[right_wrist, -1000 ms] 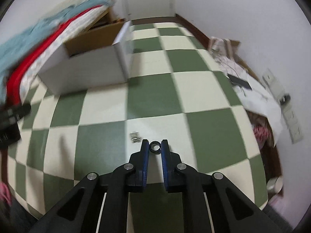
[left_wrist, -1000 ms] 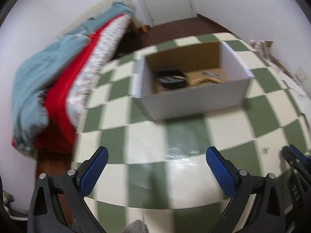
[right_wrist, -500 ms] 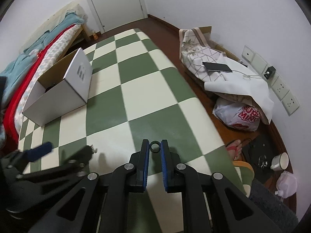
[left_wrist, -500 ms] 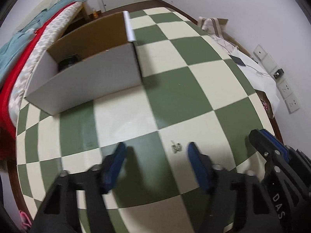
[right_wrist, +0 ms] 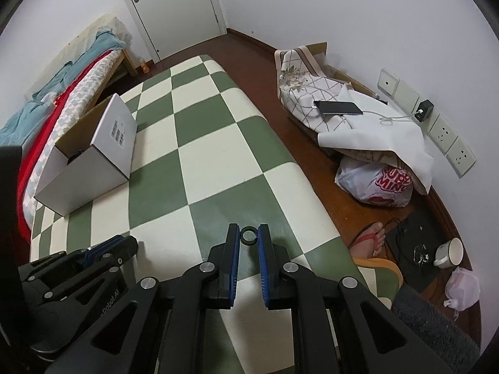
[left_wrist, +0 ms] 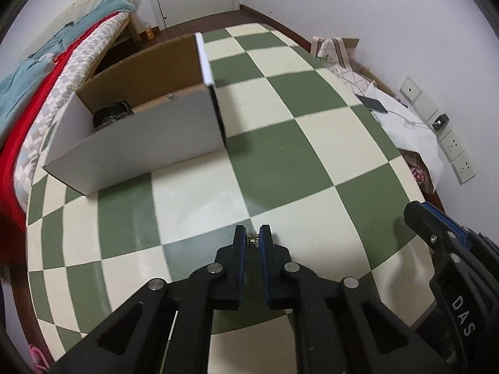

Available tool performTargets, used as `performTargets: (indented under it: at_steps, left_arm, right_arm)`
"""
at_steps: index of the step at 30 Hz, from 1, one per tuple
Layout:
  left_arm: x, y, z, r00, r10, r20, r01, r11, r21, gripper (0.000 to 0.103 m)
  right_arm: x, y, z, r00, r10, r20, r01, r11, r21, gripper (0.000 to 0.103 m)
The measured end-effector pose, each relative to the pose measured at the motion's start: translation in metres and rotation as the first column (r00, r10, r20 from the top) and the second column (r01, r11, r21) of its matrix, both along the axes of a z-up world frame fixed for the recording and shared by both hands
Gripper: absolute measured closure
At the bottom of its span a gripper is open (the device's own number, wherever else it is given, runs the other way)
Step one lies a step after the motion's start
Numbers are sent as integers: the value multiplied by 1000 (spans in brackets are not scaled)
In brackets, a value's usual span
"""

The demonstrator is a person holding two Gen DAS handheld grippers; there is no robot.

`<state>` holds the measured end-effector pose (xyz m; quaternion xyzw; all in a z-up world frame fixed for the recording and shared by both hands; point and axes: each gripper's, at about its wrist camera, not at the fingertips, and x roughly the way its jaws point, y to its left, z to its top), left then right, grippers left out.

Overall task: Organize jewelry
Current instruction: 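Carry the black ring and silver charm over the box with both grippers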

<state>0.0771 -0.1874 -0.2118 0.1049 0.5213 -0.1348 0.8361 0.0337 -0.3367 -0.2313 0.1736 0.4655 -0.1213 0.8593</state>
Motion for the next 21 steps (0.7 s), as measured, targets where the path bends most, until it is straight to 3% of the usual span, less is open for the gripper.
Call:
performTargets:
  at_steps: [11, 17, 21]
  left_arm:
    - [8, 56, 67, 987, 81, 138, -75, 996, -52, 97]
    - [36, 94, 107, 971, 151, 186, -133, 985, -106, 97]
    - [68, 119, 121, 966, 192, 174, -169, 976, -141, 97]
  right_arm:
    - [15, 24, 47, 993, 69, 92, -70, 998, 4, 91]
    - [45, 55, 80, 976, 154, 155, -156, 988, 0, 91]
    - [74, 78, 95, 961, 215, 176, -218, 976, 1, 91]
